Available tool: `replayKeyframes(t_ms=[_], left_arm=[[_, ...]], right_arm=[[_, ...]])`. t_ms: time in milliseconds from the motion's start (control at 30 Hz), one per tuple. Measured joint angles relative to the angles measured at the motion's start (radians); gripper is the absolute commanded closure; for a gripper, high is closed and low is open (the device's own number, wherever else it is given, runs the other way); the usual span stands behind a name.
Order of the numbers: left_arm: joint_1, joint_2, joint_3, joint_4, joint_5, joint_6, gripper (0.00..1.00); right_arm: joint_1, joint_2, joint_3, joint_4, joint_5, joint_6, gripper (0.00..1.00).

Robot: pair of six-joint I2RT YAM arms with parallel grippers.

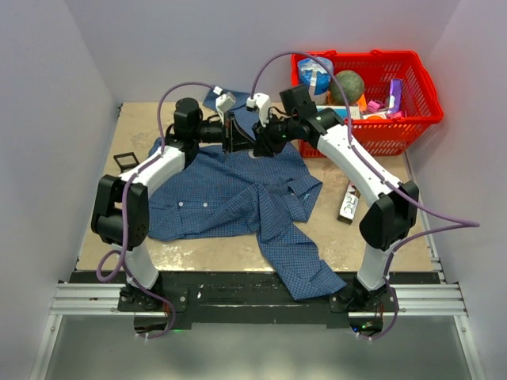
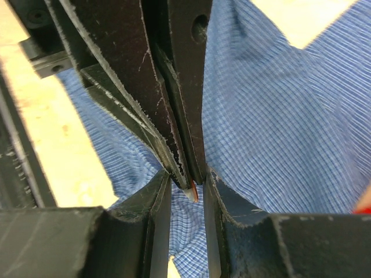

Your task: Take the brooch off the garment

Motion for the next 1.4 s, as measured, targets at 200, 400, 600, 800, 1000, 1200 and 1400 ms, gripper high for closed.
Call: replayKeyframes(t_ms=[200,400,600,800,1000,1200,1400], left_arm=[[0.0,0.005,0.0,0.024,-0.03,-0.002,1.0],[0.001,0.011,0.0,0.03,-0.064,-0.003,1.0],[0.001,0.011,0.008,0.039,-0.072,-0.003,1.0],[0.003,0.011,0.025,0.038,-0.073,0.0,1.0],[0.002,0.007,0.029,0.042,-0.079,0.0,1.0],[-0.007,0.007,0.033,0.011,-0.06,-0.005,1.0],[-0.014,0.007,0.033,0.003,-0.043,-0.018,1.0]], right_arm=[[0.038,-0.022,-0.008,0.018,0.183,0.027,1.0],[0.073,-0.023,-0.008,0.032,0.328,0.068,1.0],[0.087,-0.028,0.001,0.039,0.396,0.175,1.0],[0.07,-0.03,0.021,0.034,0.372,0.256,1.0],[0.03,-0.045,0.021,0.033,0.304,0.332,1.0],[-0.026,-0.112,0.021,0.119,0.298,0.383,0.91],[-0.05,-0.236,0.001,0.223,0.279,0.392,0.78]])
